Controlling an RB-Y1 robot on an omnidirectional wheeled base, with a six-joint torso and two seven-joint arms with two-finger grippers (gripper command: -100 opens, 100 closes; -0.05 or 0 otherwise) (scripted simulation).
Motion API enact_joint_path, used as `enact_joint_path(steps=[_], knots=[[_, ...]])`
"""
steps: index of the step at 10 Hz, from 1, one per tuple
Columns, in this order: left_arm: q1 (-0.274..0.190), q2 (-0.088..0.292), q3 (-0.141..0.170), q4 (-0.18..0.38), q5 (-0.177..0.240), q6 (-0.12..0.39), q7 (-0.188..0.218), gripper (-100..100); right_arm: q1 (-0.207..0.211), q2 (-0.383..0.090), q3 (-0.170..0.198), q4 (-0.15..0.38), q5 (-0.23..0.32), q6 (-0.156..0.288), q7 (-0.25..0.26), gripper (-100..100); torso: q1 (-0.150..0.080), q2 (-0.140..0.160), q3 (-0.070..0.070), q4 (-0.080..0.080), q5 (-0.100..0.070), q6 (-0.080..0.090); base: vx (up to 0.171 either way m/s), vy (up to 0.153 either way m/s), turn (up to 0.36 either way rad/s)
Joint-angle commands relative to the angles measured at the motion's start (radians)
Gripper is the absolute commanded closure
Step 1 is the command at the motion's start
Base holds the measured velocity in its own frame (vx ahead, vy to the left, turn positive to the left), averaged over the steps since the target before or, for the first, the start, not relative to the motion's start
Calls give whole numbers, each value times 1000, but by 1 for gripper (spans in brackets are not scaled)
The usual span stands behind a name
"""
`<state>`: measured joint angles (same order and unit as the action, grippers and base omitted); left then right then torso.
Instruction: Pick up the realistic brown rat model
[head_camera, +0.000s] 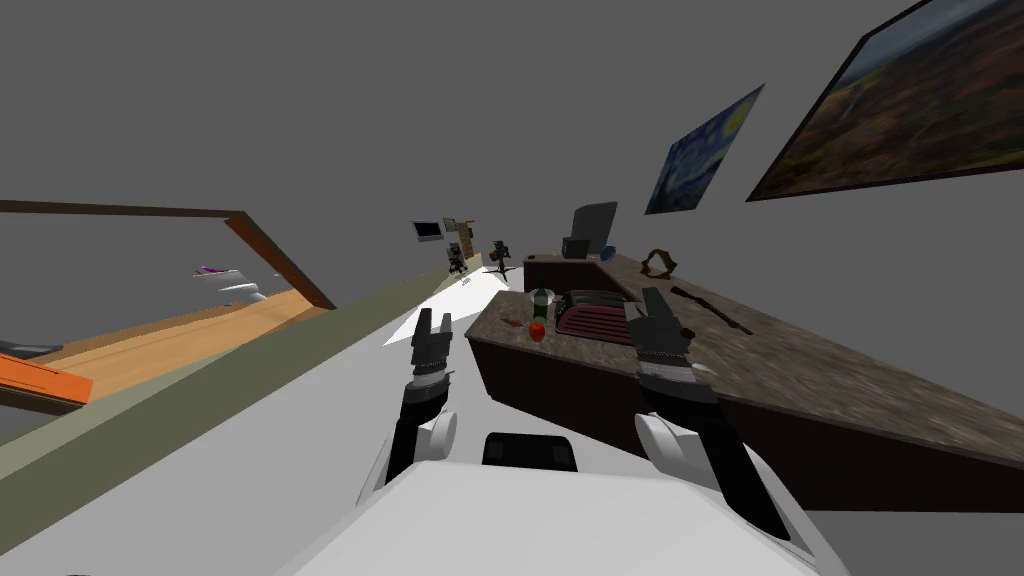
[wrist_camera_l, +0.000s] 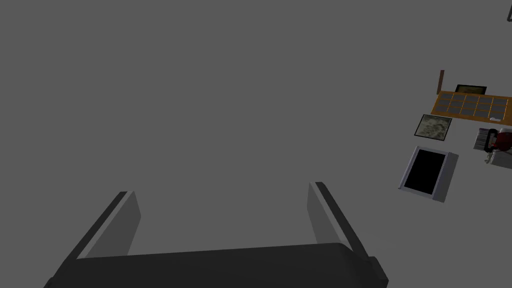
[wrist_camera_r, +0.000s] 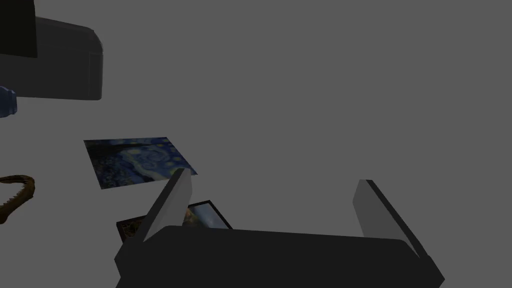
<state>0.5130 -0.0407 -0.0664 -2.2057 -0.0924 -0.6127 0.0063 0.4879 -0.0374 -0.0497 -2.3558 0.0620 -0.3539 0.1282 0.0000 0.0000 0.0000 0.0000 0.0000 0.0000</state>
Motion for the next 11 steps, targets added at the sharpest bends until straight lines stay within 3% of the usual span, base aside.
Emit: enact_joint_path(steps=[1, 4, 7, 10, 11], knots=[[-12, 47, 6, 6, 11, 15, 10, -100, 0, 0, 0, 0, 0, 0, 0, 0, 0, 0, 0, 0, 0, 0, -33, 41, 47], [-52, 115, 19, 25, 37, 60, 32, -100, 0, 0, 0, 0, 0, 0, 0, 0, 5, 3, 2, 1, 1, 0, -53, 63, 29], [-126, 181, 38, 61, 73, 135, 62, -100, 0, 0, 0, 0, 0, 0, 0, 0, 6, 2, 1, 1, 2, 0, -38, 89, -22], [-159, 202, 46, 77, 86, 185, 74, -100, 0, 0, 0, 0, 0, 0, 0, 0, 3, 0, 0, 0, 1, 0, -2, 43, -31], [-197, 223, 54, 95, 101, 225, 86, -100, 0, 0, 0, 0, 0, 0, 0, 0, 2, 0, 0, 0, 1, 0, -5, 38, -64]])
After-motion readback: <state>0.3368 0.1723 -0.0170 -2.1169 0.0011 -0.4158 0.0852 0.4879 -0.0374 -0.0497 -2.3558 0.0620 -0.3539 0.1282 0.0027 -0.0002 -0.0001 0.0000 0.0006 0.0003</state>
